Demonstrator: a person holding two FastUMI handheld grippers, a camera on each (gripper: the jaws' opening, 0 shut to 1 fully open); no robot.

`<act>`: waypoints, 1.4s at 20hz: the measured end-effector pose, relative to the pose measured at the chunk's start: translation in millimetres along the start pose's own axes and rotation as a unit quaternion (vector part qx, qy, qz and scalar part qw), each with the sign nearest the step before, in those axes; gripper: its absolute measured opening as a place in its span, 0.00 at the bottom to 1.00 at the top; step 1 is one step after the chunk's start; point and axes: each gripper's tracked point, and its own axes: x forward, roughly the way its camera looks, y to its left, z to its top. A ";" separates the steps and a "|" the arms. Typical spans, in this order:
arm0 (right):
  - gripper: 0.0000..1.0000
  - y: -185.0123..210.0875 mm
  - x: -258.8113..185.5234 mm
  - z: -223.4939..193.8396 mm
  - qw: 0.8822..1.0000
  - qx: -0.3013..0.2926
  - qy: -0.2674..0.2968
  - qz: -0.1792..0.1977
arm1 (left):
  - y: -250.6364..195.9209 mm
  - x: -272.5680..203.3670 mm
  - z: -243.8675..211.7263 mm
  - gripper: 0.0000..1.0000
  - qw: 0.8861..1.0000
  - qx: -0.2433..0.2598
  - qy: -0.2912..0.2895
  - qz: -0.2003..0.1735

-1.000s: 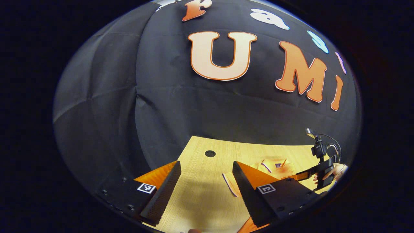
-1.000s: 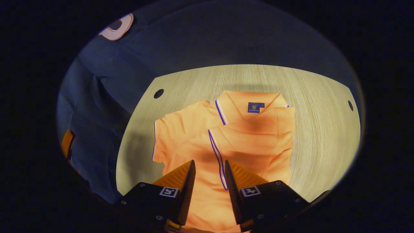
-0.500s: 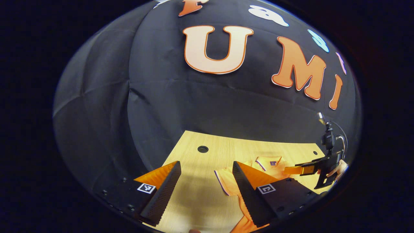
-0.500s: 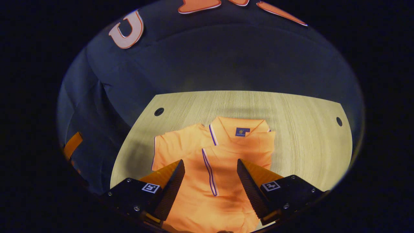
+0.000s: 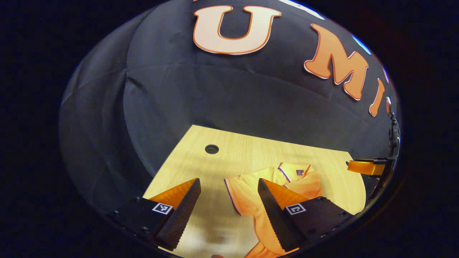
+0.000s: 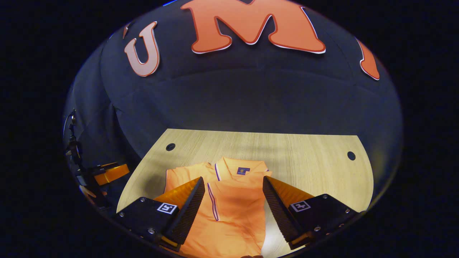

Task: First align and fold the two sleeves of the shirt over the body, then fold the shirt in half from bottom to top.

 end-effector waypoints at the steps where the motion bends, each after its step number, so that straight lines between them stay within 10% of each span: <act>1: 0.99 -6.8 -7.5 3.3 1.000 0.007 -0.005 0.001 | 0.7 16.9 -13.1 0.98 0.999 -0.011 0.037 0.002; 19: 0.99 -62.4 -36.3 -33.5 0.999 0.045 0.029 0.010 | 5.4 128.8 -122.1 0.96 0.960 0.000 0.277 0.044; 22: 0.99 -63.9 -37.7 -32.1 0.998 0.048 0.027 0.012 | 19.1 131.0 -122.9 0.79 0.957 0.006 0.279 0.073; 25: 0.99 -61.8 -39.2 -31.5 0.998 0.054 0.023 0.016 | 1.4 129.4 -121.7 0.52 0.961 0.010 0.278 0.008; 27: 0.99 -62.6 -41.5 -32.5 0.998 0.052 0.024 0.013 | -3.9 128.9 -122.3 0.02 0.962 -0.018 0.271 0.020; 28: 0.99 -63.2 -42.3 -32.3 0.998 0.052 0.025 0.011 | -6.4 132.0 -125.6 0.01 0.962 -0.020 0.273 0.015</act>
